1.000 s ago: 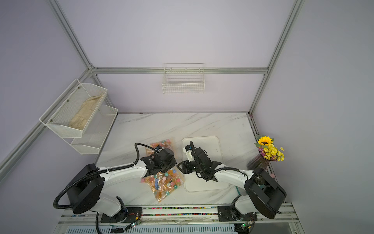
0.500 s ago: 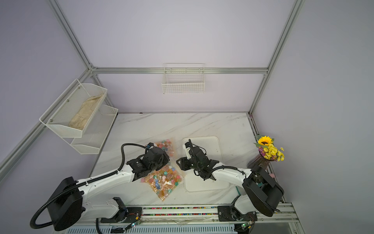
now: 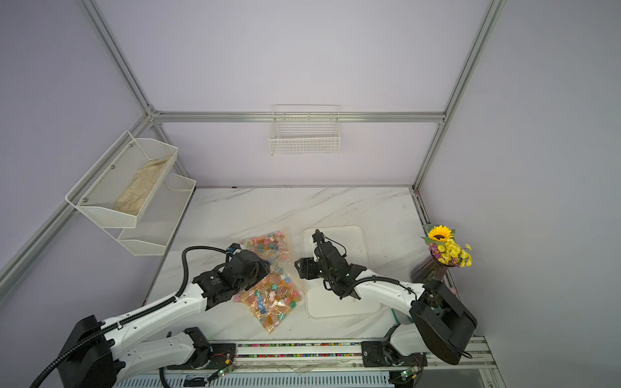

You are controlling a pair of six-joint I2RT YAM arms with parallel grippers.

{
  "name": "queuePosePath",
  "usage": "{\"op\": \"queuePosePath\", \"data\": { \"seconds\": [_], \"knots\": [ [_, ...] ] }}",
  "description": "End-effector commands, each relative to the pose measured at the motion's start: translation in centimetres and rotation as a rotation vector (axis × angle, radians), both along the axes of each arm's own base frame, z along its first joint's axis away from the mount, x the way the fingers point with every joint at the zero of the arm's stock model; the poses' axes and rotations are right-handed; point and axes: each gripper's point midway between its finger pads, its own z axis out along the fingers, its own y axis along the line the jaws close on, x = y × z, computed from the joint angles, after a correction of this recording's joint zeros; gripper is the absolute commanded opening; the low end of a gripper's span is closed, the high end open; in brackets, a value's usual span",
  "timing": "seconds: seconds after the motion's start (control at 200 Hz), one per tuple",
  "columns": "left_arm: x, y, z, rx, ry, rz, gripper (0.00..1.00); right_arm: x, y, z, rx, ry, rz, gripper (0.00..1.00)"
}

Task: Pour candies out of the ziploc bag
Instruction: Adjust the ziploc bag in the ziploc bag, then open the ziploc bag at the center of the board.

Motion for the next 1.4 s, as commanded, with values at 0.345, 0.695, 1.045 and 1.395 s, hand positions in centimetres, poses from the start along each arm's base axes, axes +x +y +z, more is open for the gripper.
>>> {"op": "queuePosePath", "data": {
  "seconds": [0.345,0.695,1.045,1.395],
  "knots": [
    [3.9,-6.1,0.8,0.124,0.33,-0.028,0.59,1.6,-5.8,1.5,-0.092,-0.066,-0.316,0.86],
    [6.1,-6.9,-0.7,0.21,0.392,0.006,0.51,1.1,-7.6,1.0,-0.128,-0.093,-0.358,0.91],
    [7.4,-7.6,-1.3,0.272,0.434,0.009,0.44,1.3,-7.9,0.1,-0.162,-0.099,-0.357,0.92],
    [6.8,-7.4,-2.2,0.301,0.483,0.005,0.35,1.4,-7.8,0.1,-0.167,-0.107,-0.355,0.92]
  ]
}}
